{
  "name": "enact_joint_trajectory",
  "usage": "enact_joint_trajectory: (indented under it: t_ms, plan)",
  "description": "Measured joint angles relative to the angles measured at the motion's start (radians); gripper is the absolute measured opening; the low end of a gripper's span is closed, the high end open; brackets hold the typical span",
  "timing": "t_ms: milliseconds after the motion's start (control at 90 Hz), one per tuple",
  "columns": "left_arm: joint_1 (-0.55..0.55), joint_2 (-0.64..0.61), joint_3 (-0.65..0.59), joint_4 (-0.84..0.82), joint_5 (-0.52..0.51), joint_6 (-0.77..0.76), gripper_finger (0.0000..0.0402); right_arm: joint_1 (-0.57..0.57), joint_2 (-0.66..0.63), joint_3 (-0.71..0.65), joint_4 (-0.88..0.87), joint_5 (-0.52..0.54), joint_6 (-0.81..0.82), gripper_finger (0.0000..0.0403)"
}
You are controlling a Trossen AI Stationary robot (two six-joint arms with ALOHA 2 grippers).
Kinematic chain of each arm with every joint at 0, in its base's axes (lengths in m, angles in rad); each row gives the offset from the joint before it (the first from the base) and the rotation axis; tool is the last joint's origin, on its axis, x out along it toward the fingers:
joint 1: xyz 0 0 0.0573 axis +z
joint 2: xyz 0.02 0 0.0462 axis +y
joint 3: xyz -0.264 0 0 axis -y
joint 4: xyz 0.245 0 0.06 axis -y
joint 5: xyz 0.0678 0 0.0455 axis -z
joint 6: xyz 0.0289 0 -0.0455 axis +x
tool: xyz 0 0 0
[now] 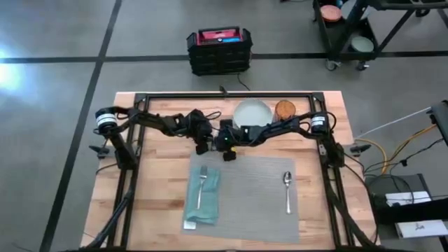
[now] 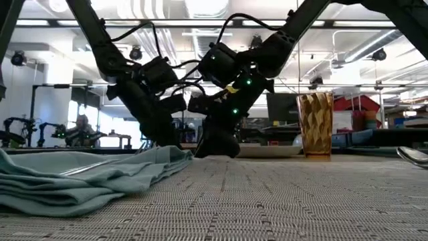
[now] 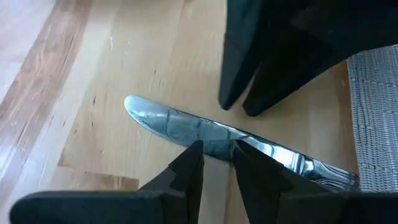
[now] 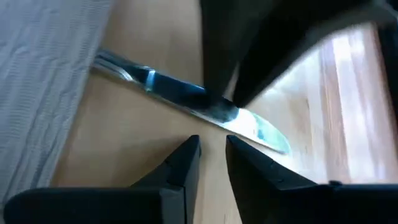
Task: Set table place
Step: Put the silver knife on the gray placemat, to the left of the silver spoon
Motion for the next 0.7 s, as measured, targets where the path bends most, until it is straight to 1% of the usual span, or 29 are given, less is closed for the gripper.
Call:
enact_joint_trajectory:
  t_ms: [144, 311, 411, 489, 522, 633, 700]
  plan:
    - [0.001, 0.0, 0.0, 0.007, 0.059, 0.013, 0.0075, -0.002, 0.008, 0.001, 0.035, 0.0, -0.067, 0.0052]
    - [0.001, 0.002, 0.0, 0.013, 0.075, 0.019, 0.0075, -0.003, 0.044, 0.007, 0.045, -0.003, -0.179, 0.0048]
    - [0.001, 0.001, 0.0, 0.012, 0.076, 0.013, 0.0075, 0.005, 0.049, 0.007, 0.033, 0.005, -0.195, 0.0052]
    - [0.0, -0.01, 0.001, 0.007, 0.074, -0.001, 0.0075, 0.005, 0.038, 0.008, 0.027, 0.009, -0.169, 0.0056]
    - [0.001, -0.017, 0.004, -0.003, 0.067, -0.002, 0.0075, 0.005, 0.033, 0.009, 0.025, 0.011, -0.158, 0.0058]
    - [0.0, -0.046, 0.013, -0.048, -0.026, 0.004, 0.0075, 0.006, 0.017, 0.015, 0.004, 0.015, -0.131, 0.0066]
    - [0.001, -0.051, 0.013, -0.058, -0.047, 0.021, 0.0075, 0.005, 0.013, 0.019, -0.001, 0.012, -0.128, 0.0071]
